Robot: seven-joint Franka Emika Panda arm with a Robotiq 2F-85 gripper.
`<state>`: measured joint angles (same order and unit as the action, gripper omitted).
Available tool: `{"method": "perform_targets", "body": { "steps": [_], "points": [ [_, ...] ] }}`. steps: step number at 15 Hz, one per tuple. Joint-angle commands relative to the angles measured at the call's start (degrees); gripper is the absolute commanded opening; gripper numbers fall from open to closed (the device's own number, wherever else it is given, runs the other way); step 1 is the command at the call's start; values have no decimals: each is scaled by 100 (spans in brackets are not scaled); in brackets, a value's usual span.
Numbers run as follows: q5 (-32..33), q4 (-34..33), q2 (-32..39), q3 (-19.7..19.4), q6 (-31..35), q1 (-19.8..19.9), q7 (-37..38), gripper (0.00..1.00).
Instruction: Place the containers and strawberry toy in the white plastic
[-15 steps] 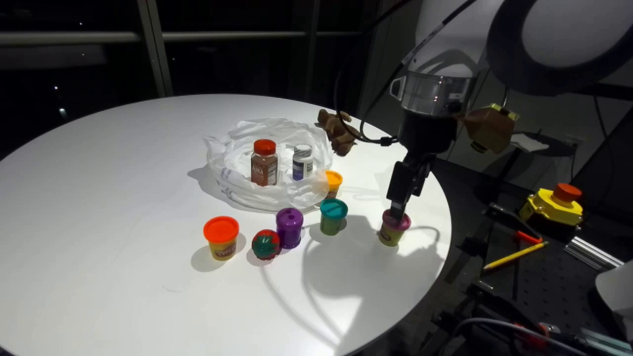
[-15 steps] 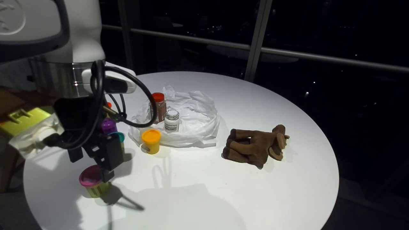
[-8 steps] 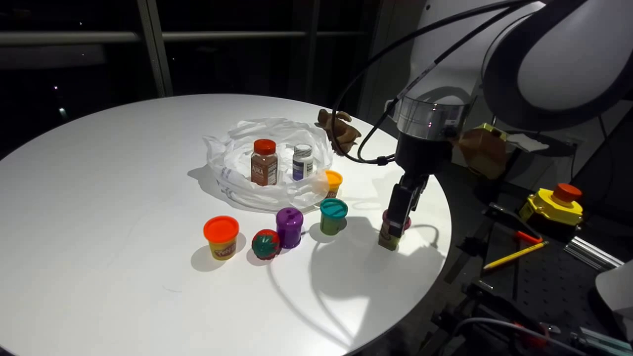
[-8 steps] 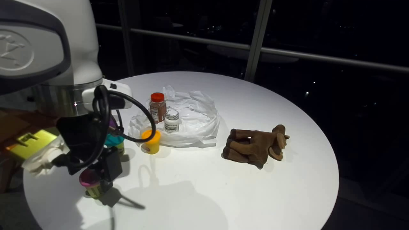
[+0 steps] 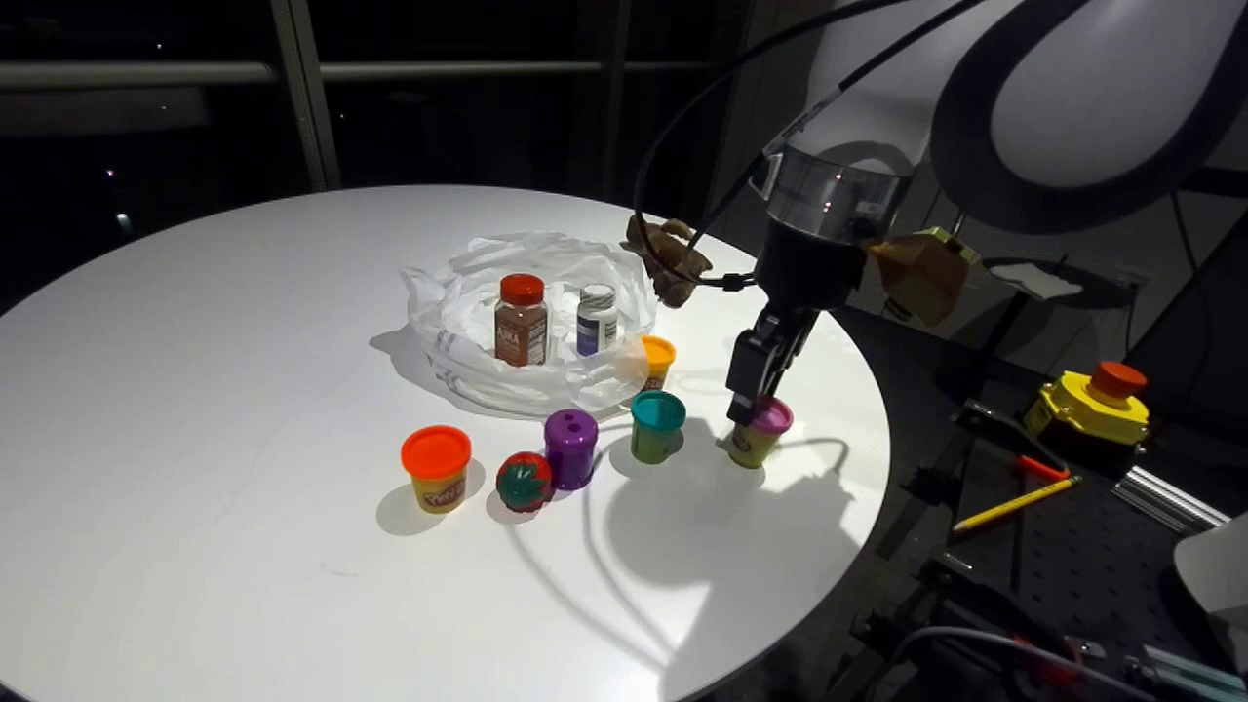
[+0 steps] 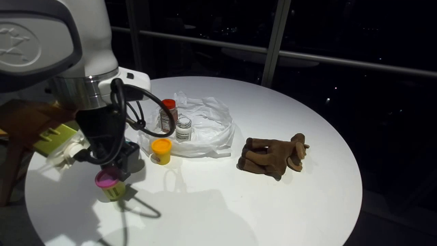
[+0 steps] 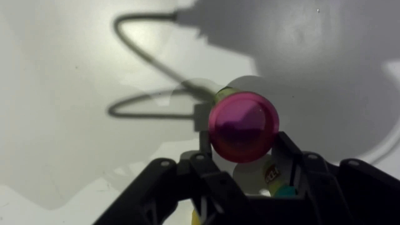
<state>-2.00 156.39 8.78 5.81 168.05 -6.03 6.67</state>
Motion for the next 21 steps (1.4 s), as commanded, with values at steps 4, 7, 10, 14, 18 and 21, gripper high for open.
{"method": "perform_targets", "body": {
  "steps": [4,7,10,14,18,21],
  "points": [
    [-18,-359,-339,-214,-324,120,65,27],
    [-49,-1098,-367,-241,-1110,119,176,27],
    [89,-2107,-184,-270,-1808,83,421,27],
    [87,-3515,447,-337,-2325,137,598,27],
    [36,-4731,1387,-514,-2607,188,636,27],
    [-28,-5555,2149,-619,-2823,244,652,27]
  ]
}}
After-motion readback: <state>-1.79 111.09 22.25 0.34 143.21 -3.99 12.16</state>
